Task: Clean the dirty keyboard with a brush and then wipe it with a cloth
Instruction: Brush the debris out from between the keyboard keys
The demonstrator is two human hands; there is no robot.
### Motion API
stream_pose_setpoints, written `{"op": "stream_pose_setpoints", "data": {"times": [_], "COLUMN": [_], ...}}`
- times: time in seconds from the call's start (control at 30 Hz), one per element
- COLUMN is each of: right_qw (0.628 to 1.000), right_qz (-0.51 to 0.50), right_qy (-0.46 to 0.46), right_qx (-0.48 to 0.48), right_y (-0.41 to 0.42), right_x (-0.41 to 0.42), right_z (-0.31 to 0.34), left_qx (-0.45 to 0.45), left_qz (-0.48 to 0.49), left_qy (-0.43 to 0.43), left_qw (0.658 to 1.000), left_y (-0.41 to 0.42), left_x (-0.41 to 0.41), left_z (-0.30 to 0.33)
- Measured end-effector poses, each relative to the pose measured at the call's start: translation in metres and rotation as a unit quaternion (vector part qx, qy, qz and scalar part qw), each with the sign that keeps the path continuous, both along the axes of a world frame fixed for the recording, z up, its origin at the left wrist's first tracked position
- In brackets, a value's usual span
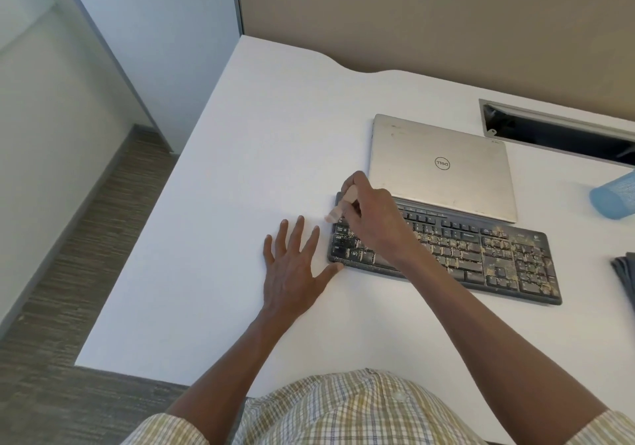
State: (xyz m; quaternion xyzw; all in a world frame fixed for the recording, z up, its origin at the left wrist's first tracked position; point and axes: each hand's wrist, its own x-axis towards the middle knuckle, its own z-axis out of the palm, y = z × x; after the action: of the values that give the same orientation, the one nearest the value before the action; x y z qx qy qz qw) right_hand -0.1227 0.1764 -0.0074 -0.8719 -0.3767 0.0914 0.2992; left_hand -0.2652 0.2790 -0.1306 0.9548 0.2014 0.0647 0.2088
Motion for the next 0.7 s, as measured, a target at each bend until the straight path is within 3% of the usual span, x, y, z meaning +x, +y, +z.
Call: {"op": "stream_pose_setpoints", "data": {"times": [0.1,0.2,0.33,0.43,0.53,0.7], "right_qw": [0.998,0.999,1.0,0.997,0.995,0.975], "right_qz": [0.03,0.027,0.018,0.038,-0.048,-0.185], "right_qy": [0.022,0.034,-0.002,0.053,0.073,0.013], "right_qx": [-0.042,-0.02,-0.019,-0.027,0.049,0.122], "right_y": [-0.006,-0.007,-0.007,-0.008,-0.008,-0.002], "right_x": [-0.008,-0.011,-0.005,-0.008,-0.002,0.021], "right_z": [0.001,0.004,0.004,0.007,0.011,0.011], "left_qx": [0.004,0.008,0.009,0.009,0.007,0.004], "left_qz": [0.002,0.001,0.002,0.004,-0.001,-0.006], "left_qy": [0.001,-0.004,-0.006,-0.004,-0.008,-0.017], "left_qw": [1.0,1.0,1.0,1.0,1.0,1.0], "left_y": [0.0,0.0,0.0,0.001,0.0,0.001], "left_x": [0.001,0.0,0.0,-0.001,-0.001,-0.001], "left_z": [0.0,-0.001,0.001,0.001,0.0,-0.001]}}
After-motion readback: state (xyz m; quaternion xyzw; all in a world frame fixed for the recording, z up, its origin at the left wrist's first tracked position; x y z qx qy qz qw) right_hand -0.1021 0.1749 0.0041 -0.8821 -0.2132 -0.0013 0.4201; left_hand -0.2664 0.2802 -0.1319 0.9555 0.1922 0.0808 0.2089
